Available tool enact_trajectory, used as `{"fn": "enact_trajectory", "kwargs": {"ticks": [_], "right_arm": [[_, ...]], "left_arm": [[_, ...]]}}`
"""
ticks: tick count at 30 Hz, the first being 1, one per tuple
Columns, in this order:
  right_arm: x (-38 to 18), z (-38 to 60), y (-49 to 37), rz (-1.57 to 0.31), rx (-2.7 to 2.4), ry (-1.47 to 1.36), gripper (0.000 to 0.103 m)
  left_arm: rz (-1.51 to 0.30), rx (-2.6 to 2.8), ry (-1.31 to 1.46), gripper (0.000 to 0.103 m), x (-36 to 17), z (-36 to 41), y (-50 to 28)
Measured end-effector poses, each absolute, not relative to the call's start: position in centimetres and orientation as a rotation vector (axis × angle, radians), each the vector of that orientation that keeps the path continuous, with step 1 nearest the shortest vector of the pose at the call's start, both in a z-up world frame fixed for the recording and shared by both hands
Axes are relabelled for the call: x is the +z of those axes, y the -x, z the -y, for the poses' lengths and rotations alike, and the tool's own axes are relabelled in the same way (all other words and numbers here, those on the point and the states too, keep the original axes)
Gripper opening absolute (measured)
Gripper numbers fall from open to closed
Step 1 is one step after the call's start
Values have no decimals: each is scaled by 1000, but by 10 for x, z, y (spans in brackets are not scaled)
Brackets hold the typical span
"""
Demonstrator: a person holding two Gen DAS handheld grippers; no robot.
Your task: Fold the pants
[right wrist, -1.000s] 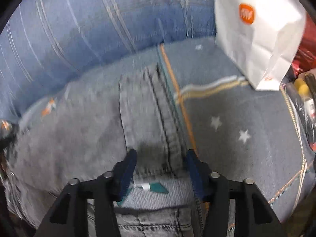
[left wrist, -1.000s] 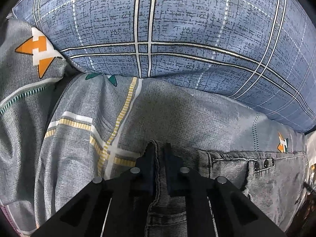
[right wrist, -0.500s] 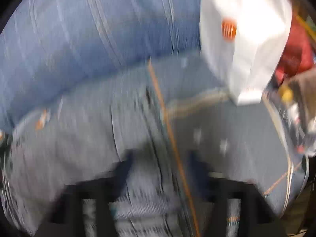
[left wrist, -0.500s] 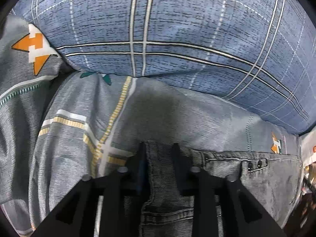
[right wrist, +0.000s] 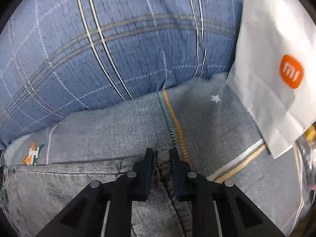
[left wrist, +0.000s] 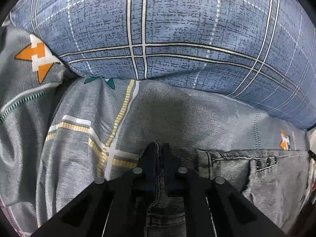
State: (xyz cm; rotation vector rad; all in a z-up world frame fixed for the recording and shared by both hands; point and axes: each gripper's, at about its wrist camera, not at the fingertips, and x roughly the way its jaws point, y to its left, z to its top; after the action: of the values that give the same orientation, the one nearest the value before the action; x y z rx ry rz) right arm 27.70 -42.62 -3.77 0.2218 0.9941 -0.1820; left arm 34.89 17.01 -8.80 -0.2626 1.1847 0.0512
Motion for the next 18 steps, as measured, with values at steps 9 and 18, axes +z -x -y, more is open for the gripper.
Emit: {"fn": "enact_trajectory", "kwargs": {"ticks": [9,18], "right_arm": [[11,418,-243,-859,-182,-275,17],[74,423,-125,-666,-103,-397,17]], "left_arm": [[-1098,8,271,3,-30,-179,-319],[-906,-104,319,3,55,-176,-208]]}}
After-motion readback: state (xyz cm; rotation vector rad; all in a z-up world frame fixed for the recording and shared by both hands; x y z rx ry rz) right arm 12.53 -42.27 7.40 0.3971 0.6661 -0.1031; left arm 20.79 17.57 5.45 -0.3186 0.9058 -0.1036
